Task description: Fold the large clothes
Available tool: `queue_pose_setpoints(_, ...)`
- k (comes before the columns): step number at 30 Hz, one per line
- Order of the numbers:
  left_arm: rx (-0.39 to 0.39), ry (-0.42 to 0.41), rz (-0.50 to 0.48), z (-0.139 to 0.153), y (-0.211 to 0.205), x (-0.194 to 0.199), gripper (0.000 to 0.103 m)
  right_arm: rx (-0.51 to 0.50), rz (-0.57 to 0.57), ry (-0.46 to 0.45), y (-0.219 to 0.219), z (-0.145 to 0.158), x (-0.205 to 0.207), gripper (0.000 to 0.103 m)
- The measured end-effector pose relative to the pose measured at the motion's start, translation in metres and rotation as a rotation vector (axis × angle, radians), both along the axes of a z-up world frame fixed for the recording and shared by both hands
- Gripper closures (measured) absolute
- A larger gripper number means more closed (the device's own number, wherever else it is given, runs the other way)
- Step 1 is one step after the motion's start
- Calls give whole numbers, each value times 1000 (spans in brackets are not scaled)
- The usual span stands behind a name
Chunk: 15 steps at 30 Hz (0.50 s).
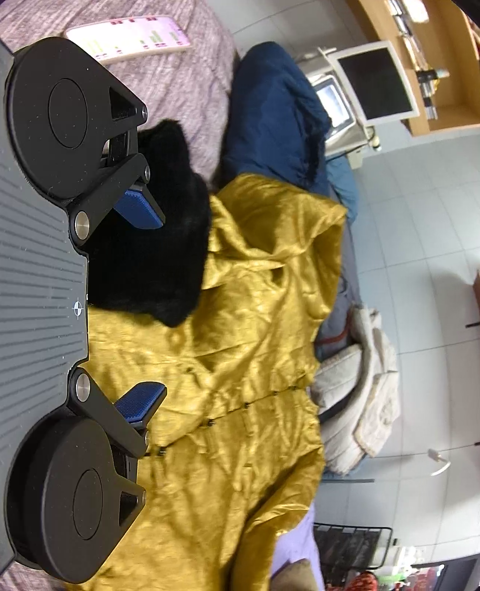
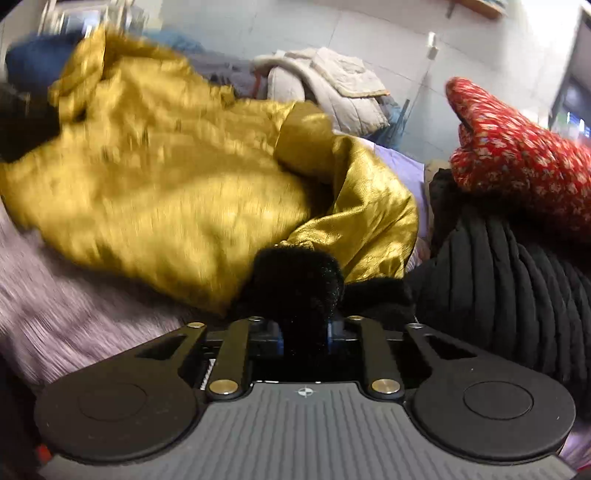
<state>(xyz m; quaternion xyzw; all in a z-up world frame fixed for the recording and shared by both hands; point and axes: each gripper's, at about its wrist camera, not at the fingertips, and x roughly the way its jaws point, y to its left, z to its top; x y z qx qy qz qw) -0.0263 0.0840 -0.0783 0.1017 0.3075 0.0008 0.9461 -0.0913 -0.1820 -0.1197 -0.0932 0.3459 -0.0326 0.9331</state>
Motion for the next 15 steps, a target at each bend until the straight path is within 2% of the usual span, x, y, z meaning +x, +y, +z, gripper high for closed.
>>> queue_pose_setpoints(2, 0, 20, 4, -5, 3, -1, 0, 173, -33, -45, -19, 30, 1, 85)
queue_pose_setpoints(7, -30, 37, 16, -8, 6, 2, 0, 481, -23, -256, -75, 127, 13, 85)
queue_pose_setpoints(11, -48, 5, 15, -1, 2, 3, 0, 575, -10, -423, -134, 199, 44, 85)
queue_pose_setpoints(14, -68, -12, 19, 4, 2, 2, 0, 557, -81, -534, -194, 244, 75, 85)
queue_pose_setpoints(15, -68, -12, 22, 4, 3, 1, 0, 562, -108, -538, -218, 257, 87, 85)
